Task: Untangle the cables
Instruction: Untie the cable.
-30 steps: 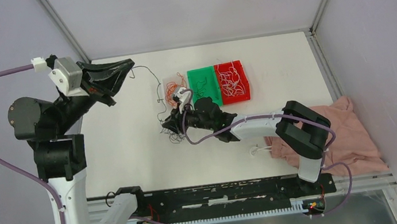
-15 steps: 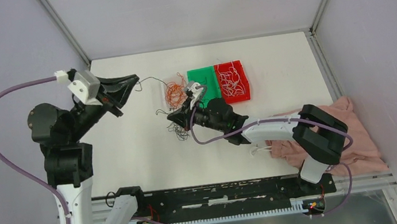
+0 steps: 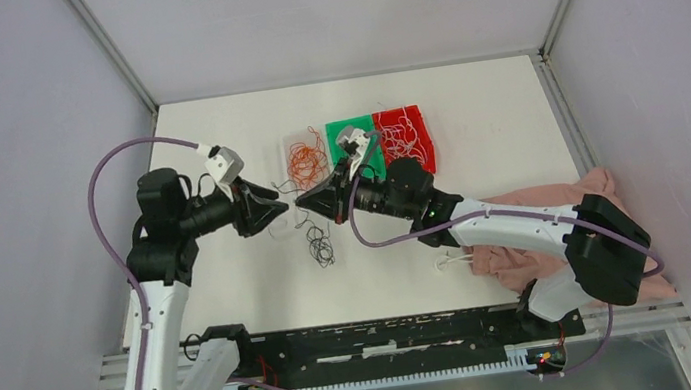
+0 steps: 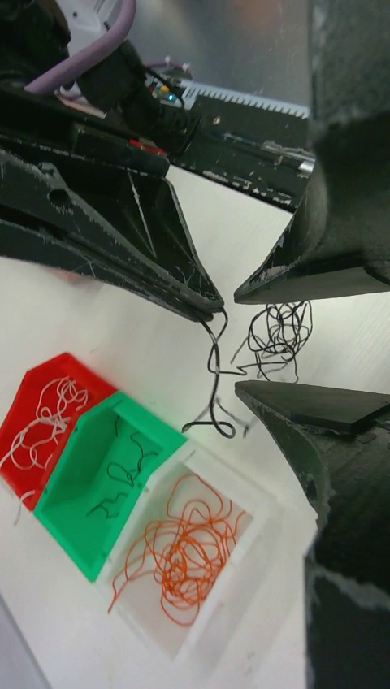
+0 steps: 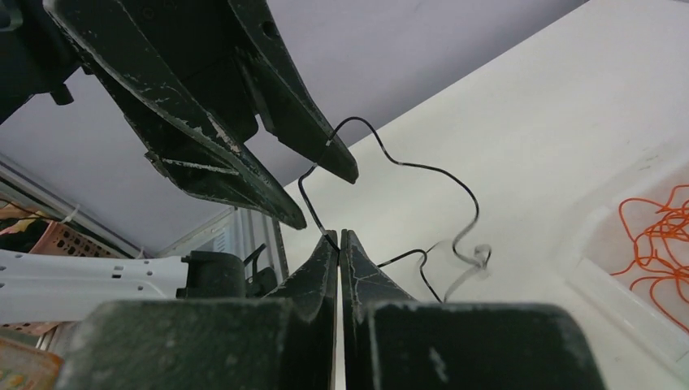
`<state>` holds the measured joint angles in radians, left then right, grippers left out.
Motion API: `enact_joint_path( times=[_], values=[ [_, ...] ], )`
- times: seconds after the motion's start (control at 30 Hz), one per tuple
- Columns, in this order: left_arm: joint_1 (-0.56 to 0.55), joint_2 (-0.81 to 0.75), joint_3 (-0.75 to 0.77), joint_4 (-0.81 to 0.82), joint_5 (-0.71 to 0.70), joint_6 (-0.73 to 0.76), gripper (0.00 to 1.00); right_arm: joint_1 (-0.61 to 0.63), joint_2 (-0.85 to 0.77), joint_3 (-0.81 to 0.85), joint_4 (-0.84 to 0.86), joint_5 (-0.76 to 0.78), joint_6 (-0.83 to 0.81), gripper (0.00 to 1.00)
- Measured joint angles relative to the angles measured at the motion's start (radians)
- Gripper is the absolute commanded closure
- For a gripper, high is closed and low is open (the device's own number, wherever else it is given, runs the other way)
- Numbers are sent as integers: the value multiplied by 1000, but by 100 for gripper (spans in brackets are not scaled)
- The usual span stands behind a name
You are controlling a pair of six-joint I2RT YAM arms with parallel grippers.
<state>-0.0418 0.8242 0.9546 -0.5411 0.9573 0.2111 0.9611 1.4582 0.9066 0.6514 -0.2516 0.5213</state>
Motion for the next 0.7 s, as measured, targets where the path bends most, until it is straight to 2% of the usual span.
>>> enact_joint_path(
  times=[0.17, 0.23, 0.4, 0.7],
  values=[
    [-6, 11, -14, -30, 97, 61, 48, 0, -2, 0, -25, -34, 33, 99],
    [-11, 8, -29, -37, 113, 92, 43, 0, -2, 5, -32, -46, 53, 99],
    [-29, -27, -92, -60, 111, 164, 39, 0, -2, 32, -31, -72, 116, 99],
    [-45, -136, -177, 52, 33, 178, 42, 8, 12, 92, -34, -108, 226, 99]
  ],
)
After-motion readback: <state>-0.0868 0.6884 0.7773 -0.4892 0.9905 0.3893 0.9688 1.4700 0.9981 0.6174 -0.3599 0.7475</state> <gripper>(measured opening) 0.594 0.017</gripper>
